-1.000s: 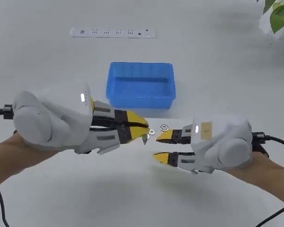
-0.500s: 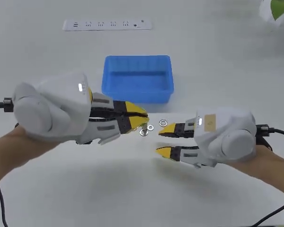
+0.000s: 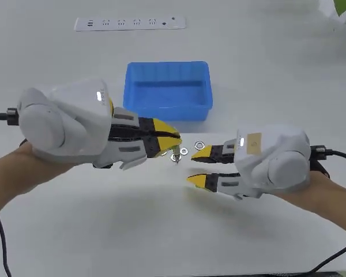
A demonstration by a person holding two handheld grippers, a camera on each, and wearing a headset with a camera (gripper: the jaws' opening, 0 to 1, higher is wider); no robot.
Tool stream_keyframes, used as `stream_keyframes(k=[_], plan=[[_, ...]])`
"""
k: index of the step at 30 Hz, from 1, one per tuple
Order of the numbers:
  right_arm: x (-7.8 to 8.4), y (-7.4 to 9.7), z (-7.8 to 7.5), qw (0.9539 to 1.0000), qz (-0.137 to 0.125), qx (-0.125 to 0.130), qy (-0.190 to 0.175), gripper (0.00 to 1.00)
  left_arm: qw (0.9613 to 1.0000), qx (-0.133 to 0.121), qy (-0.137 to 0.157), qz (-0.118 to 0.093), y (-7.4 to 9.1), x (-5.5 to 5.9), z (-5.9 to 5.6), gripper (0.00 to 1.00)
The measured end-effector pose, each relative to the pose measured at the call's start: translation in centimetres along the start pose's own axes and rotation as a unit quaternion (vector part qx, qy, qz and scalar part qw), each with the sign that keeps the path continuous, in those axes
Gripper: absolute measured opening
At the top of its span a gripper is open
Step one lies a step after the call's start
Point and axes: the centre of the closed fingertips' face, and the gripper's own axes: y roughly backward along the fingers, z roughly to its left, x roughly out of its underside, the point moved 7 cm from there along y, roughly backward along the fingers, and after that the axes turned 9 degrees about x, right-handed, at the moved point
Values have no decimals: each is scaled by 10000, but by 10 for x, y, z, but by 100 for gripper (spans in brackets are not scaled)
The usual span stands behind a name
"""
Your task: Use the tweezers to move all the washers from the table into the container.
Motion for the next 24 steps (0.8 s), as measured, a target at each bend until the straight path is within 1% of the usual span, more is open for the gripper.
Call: stream_keyframes(k=[4,5,7,10,12,15,16,18,20,24], plan=[[-6,-6,-6,10000,-49,-35,46,22,9999,-11,102,77,1,0,7,5],[-7,-8,-8,10000,-49,-52,43,22,9998,20,184,116,1,-1,9,5],[-9,-13,-12,9999,-58,-108,35,22,9996,127,133,193,1,-1,9,5],[-11,-18,-15,9997,-78,-208,89,22,9994,241,83,244,0,-2,7,5],[-15,-21,-16,9993,-167,-334,79,22,9993,276,80,236,-2,-3,6,5],[-19,-23,-20,9989,-250,-384,36,21,9994,258,160,190,-3,-3,7,5],[-22,-23,-21,9985,-319,-442,-44,21,9994,255,177,183,-4,-3,8,5],[-25,-23,-22,9977,-403,-540,-102,17,9994,249,170,190,-4,-3,8,5],[-26,-24,-21,9974,-415,-588,-79,14,9993,266,198,181,-4,-2,9,5],[-24,-25,-22,9966,-379,-737,-14,12,9993,279,204,164,-3,-2,7,5]])
